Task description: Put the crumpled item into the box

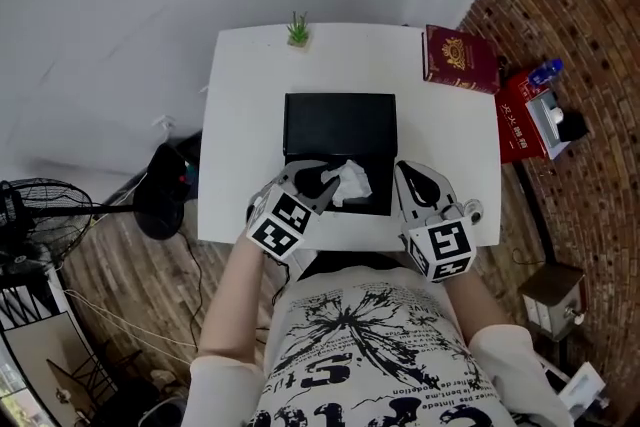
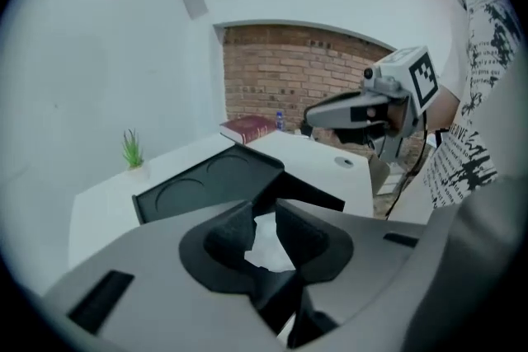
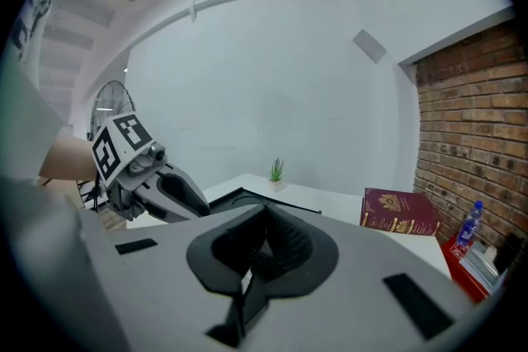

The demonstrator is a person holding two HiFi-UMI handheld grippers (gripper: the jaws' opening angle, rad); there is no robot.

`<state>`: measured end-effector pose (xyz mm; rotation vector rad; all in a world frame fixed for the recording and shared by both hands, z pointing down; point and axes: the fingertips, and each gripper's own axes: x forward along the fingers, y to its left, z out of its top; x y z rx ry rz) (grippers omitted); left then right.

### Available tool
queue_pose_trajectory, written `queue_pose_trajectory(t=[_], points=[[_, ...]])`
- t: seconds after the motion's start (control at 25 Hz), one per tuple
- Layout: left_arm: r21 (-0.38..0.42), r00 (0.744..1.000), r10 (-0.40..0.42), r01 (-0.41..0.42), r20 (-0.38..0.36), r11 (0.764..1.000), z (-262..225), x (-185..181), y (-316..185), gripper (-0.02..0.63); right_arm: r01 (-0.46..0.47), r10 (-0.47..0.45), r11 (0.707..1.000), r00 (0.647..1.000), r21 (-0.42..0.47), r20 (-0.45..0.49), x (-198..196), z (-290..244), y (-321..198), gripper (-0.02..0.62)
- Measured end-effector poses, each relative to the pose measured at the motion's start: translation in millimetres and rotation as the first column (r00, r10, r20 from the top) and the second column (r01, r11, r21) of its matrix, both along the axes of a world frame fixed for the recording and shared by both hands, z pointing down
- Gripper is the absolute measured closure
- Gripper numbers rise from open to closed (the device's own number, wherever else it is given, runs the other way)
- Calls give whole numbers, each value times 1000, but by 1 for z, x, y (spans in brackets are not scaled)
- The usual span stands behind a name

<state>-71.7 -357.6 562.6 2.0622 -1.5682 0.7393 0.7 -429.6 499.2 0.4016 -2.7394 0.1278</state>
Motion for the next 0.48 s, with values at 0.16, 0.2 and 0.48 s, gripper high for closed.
queue_pose_trajectory(t=[0.16, 0.2, 0.48], points=[[140, 996, -89, 90, -16, 986, -55, -21, 9, 560, -9, 8, 1000, 1000, 23, 17, -7, -20, 9, 581], [182, 993, -119, 122, -24, 976, -70, -26, 13, 577, -12, 12, 1000, 1000, 28, 22, -8, -26, 12, 581], [404, 960, -273, 277, -69, 872, -148, -63, 49, 592, -49, 41, 997, 990, 57, 131, -14, -72, 29, 581]])
